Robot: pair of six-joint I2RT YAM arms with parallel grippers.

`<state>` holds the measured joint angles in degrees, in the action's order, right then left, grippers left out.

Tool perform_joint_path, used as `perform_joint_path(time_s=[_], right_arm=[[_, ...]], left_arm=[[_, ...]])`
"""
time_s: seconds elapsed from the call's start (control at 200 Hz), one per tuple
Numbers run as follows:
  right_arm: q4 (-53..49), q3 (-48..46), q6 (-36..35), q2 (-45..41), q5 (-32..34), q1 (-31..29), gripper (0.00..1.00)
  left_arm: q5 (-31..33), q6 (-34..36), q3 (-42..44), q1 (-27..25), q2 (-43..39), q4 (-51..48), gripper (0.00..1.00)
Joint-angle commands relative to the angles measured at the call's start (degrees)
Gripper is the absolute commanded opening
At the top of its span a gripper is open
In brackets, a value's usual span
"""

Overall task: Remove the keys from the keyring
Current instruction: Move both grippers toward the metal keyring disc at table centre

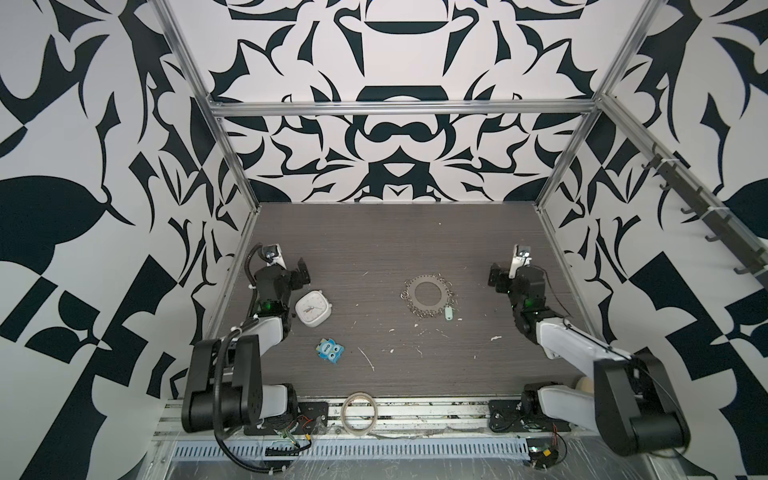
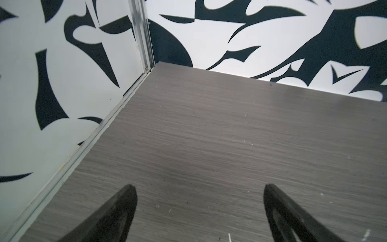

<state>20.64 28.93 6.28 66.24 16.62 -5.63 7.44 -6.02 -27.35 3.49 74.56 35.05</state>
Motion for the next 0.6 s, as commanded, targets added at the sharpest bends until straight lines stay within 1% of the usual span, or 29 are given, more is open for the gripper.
perform_joint_path(time_s=[0.0,0.07,0.115,0.13,0.215,0.27,0.35,0.42,0.44,0.47,0.595], right_arm=[[-23.09,6.95,8.82,-3.69,0.64,-0.08,0.95],[-32.46,10.45,13.36,-3.3,-2.78,-0.55,0.93],[-37.32,12.21,15.37,-2.73,-4.95,-0.97,0.91],[-38.66,12.5,16.21,-2.51,-7.19,-1.29,0.91],[-44.26,13.97,19.44,-1.87,-10.3,-3.58,0.88],[-47.03,14.46,21.83,-1.51,-11.87,-5.22,0.83],[-49.01,14.49,26.76,-0.72,-17.2,-6.97,0.78],[-48.97,13.91,32.18,0.38,-21.06,-8.92,0.77],[-48.67,13.77,33.57,0.69,-22.12,-9.62,0.75],[-48.39,13.54,35.6,1.33,-23.07,-10.73,0.73],[-44.32,13.12,44.73,3.72,-27.29,-14.08,0.69]], left_arm=[[-1.29,-2.14,-7.23,-1.58,-5.11,-17.96,0.99],[-2.26,-3.43,-11.68,-4.07,-6.09,-26.1,1.0],[-3.79,-3.15,-13.97,-6.78,-6.31,-30.23,1.0],[-4.15,-2.87,-14.59,-7.73,-6.31,-31.3,1.0],[-4.56,-0.12,-17.33,-15.21,-5.87,-36.29,1.0],[-4.58,1.51,-18.37,-20.03,-5.05,-37.92,0.99],[-6.96,3.44,-19.02,-26.0,-3.45,-38.22,0.98],[-10.56,5.85,-19.09,-29.89,-2.0,-36.94,0.95],[-12.04,6.38,-18.92,-30.65,-1.97,-36.11,0.95],[-14.14,7.41,-18.57,-31.56,0.37,-34.55,0.93],[-23.25,11.73,-16.86,-34.5,4.79,-26.89,0.89]])
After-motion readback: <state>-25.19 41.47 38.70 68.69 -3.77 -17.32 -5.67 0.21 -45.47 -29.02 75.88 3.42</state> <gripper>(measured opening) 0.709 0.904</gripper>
